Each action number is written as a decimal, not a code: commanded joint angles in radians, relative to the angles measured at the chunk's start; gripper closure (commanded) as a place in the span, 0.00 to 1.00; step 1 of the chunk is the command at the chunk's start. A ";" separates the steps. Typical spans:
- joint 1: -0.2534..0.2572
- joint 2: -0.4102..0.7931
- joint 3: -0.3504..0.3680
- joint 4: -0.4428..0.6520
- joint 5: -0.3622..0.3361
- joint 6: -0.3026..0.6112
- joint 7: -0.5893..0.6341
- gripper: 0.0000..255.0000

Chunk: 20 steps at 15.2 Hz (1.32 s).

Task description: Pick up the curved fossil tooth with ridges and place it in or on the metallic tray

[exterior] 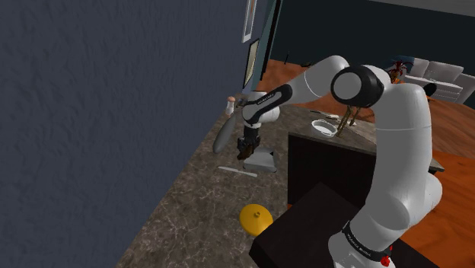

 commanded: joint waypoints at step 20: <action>-0.179 0.174 -0.071 0.212 -0.017 -0.059 -0.233 1.00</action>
